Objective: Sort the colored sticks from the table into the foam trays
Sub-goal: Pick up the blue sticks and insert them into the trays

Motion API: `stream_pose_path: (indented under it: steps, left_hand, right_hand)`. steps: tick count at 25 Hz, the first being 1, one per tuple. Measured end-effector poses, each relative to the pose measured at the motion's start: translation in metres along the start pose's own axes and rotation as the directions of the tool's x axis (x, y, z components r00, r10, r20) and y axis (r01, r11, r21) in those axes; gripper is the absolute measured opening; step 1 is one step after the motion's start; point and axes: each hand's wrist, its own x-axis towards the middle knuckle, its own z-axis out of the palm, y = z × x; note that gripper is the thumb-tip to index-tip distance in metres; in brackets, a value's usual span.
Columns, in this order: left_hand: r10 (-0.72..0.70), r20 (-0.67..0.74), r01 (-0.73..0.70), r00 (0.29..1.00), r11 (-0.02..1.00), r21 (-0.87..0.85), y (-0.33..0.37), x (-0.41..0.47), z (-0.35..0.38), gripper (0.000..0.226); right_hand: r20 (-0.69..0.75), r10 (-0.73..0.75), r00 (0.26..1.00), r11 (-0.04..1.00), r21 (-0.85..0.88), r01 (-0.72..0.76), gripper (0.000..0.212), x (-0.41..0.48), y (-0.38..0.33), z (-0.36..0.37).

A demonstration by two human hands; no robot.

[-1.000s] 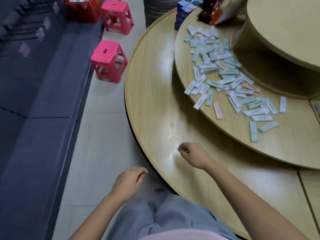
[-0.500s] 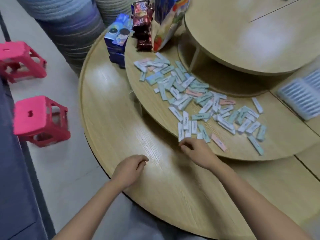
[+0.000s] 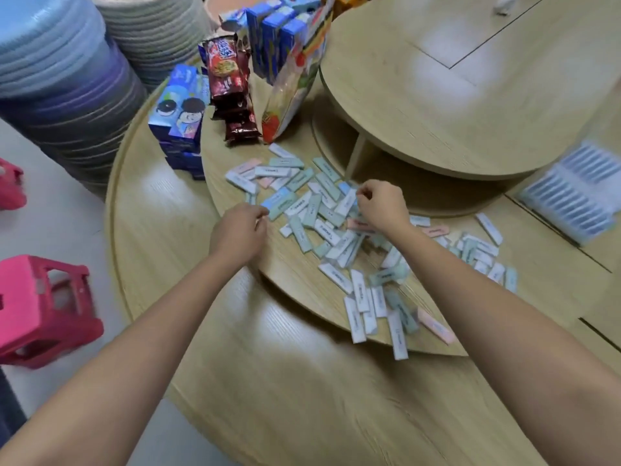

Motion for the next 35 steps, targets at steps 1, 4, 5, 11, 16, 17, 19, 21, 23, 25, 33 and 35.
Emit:
stream_pose_path:
  steps: [1,4,5,11,16,17,19,21,23,25,33,35]
  left_hand:
    - [0.013,-0.007,-0.012,1.000,0.998,0.057,0.000,0.016,0.001,0.032]
    - [0.038,0.031,-0.043,0.999,0.982,0.185,-0.001,0.042,0.012,0.033]
    - [0.045,0.032,-0.051,0.998,0.976,0.213,-0.002,0.046,0.016,0.033]
    - [0.016,0.009,-0.018,1.000,0.950,0.313,-0.003,0.056,0.025,0.036]
    - [-0.062,0.052,0.040,0.997,0.935,0.353,0.003,0.065,0.026,0.034]
    - [-0.075,0.063,0.049,0.995,0.936,0.347,0.004,0.067,0.026,0.034]
    - [-0.103,0.077,0.071,0.992,0.940,0.334,0.005,0.068,0.027,0.036]
    - [-0.110,0.085,0.074,0.990,0.935,0.347,0.005,0.068,0.028,0.038]
    - [-0.114,0.087,0.076,0.990,0.930,0.359,0.007,0.069,0.028,0.036]
    - [-0.129,0.091,0.092,0.987,0.938,0.335,0.011,0.069,0.027,0.027]
    - [-0.148,-0.002,0.147,0.989,0.983,-0.111,0.014,0.041,0.004,0.012]
    - [-0.174,-0.038,0.152,0.984,0.932,-0.329,0.013,0.029,-0.006,0.008]
  right_hand:
    - [-0.016,0.006,1.000,0.999,-0.037,-0.007,0.022,0.014,-0.007,0.006]
    - [-0.048,-0.032,0.998,0.962,-0.273,0.018,0.024,0.039,-0.018,0.030]
    - [-0.054,-0.047,0.997,0.935,-0.353,0.025,0.023,0.044,-0.018,0.037]
    - [-0.053,-0.010,0.999,0.862,-0.507,-0.018,0.021,0.050,-0.016,0.049]
    - [0.020,0.180,0.983,0.913,-0.376,-0.160,0.037,0.057,-0.019,0.044]
    - [0.036,0.203,0.979,0.916,-0.361,-0.176,0.039,0.058,-0.018,0.042]
    - [0.038,0.202,0.979,0.911,-0.373,-0.174,0.040,0.057,-0.017,0.039]
    - [0.025,0.164,0.986,0.903,-0.407,-0.140,0.036,0.055,-0.017,0.040]
    - [0.031,0.138,0.990,0.898,-0.425,-0.112,0.037,0.056,-0.018,0.040]
    - [0.054,0.132,0.990,0.899,-0.426,-0.097,0.041,0.057,-0.018,0.042]
    - [0.031,0.006,1.000,0.896,-0.445,0.008,0.024,0.057,-0.011,0.053]
    - [-0.055,-0.052,0.997,0.933,-0.357,0.029,0.022,0.054,-0.012,0.050]
